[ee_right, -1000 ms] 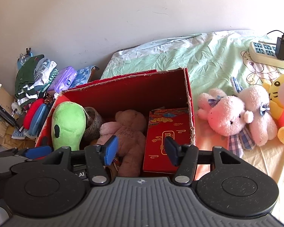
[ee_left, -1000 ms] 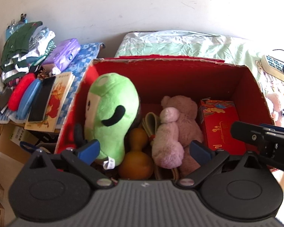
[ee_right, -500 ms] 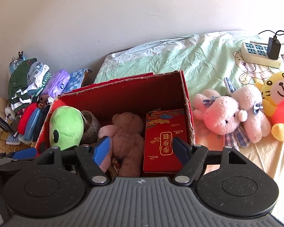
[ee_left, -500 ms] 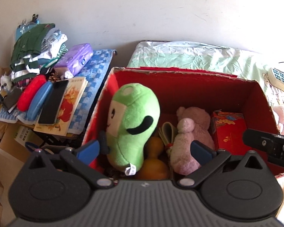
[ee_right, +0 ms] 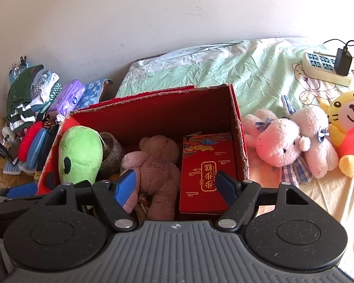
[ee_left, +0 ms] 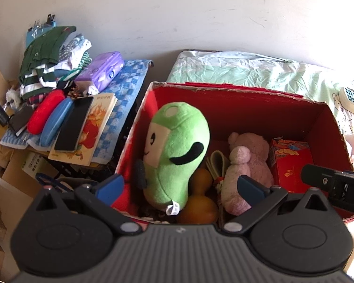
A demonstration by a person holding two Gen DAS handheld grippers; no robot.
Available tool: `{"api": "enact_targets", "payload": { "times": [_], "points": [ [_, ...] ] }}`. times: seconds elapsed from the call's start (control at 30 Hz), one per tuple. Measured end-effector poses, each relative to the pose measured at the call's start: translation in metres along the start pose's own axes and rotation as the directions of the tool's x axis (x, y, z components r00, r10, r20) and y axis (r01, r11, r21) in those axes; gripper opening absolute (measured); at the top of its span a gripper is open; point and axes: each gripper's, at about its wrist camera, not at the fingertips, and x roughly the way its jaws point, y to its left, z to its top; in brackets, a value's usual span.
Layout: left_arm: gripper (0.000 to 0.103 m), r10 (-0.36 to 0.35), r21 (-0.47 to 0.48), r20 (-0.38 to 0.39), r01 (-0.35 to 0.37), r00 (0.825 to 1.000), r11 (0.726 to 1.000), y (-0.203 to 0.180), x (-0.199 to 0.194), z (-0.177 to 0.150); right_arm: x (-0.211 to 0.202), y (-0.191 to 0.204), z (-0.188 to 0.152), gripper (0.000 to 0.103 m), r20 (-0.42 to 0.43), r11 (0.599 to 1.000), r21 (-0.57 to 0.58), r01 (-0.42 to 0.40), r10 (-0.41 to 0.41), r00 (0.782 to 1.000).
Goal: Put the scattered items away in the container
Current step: 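Raise both grippers out of the red box and back away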
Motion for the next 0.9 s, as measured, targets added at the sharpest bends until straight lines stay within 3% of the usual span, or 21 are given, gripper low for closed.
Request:
{"api": "enact_targets", "payload": {
  "times": [0.17, 0.9],
  "points": [
    [0.102, 0.008, -0.004, -0.003, -0.008, 1.0, 1.0, -0.0006, 0.0013, -0.0014, 0.002, 0.0025, 0.002, 0.084, -0.004, 0.999, -0.03, 0.042, -0.042, 0.999],
    [0.102, 0.009, 0.006, 0.007, -0.009, 1.0, 1.0, -0.0027, 0.0024, 0.0027, 0.0047, 0.0032, 0.0077, 0.085, -0.002, 0.993, -0.045, 0.11, -0.11, 0.994]
  ]
}}
